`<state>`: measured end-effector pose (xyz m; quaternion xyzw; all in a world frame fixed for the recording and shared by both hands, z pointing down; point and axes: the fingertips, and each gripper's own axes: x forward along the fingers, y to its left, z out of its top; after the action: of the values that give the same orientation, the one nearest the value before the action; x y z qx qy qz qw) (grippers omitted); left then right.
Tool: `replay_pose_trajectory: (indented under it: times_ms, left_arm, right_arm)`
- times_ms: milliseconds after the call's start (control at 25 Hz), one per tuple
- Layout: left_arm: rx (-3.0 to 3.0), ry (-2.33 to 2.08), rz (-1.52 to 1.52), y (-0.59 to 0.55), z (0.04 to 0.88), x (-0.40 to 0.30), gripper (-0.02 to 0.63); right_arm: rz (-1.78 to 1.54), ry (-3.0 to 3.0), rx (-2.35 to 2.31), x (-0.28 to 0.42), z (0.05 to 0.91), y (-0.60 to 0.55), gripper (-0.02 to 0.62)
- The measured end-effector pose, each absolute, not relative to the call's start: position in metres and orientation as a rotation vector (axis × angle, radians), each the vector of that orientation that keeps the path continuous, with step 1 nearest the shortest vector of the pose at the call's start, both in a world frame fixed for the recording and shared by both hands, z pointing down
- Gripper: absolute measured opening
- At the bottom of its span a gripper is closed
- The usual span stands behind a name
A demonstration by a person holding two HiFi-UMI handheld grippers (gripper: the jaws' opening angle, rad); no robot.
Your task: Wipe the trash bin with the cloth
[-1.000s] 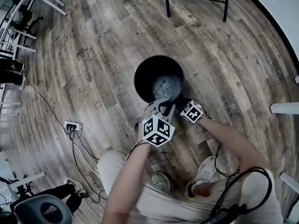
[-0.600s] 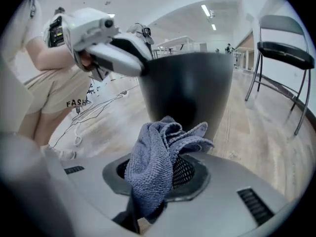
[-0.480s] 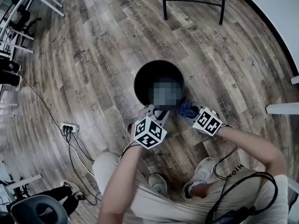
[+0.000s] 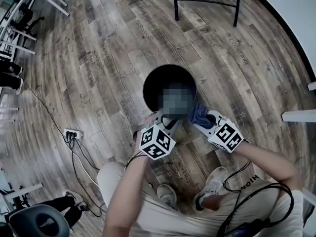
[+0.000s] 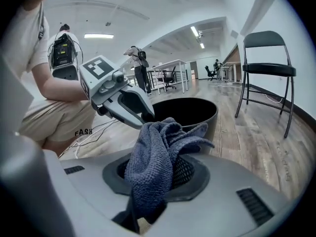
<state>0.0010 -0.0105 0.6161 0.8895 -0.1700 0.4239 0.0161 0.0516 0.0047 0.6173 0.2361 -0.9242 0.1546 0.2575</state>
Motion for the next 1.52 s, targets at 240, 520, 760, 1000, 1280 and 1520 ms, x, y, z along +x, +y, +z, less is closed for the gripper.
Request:
replay_pose_trajectory:
  times_ms: [240, 520, 760, 1000, 1280, 1520]
  left_arm:
    - [2.810, -0.511, 1.446, -0.010, 0.627, 0.012, 0.057]
    - [2.808, -0.512, 1.397, -0.011, 0.625, 0.011, 0.052]
    - [2.797, -0.538, 1.401, -0.012, 0.626, 0.013, 0.048]
    - [2.809, -0.554, 1.404, -0.012, 0.626, 0.012, 0.046]
    - [2.823, -0.550, 1.407, -0.009, 0.626, 0.011, 0.046]
    - [2.875, -0.523, 1.427, -0.008, 0.627, 0.009, 0.046]
  right_arm:
    - [0.445, -2.518, 0.600, 0.039, 0.620, -0.002, 0.110]
    - [0.474, -2.498, 0.474, 0.025, 0.646, -0.004, 0.110]
    - [0.554, -2.426, 0.427, 0.025, 0.697, -0.005, 0.110]
    - [0.686, -2.295, 0.360, 0.022, 0.766, 0.000, 0.110]
    - [0.888, -2.084, 0.398, 0.026, 0.833, 0.000, 0.110]
    - [0.990, -2.005, 0.423, 0.031, 0.843, 0.006, 0.110]
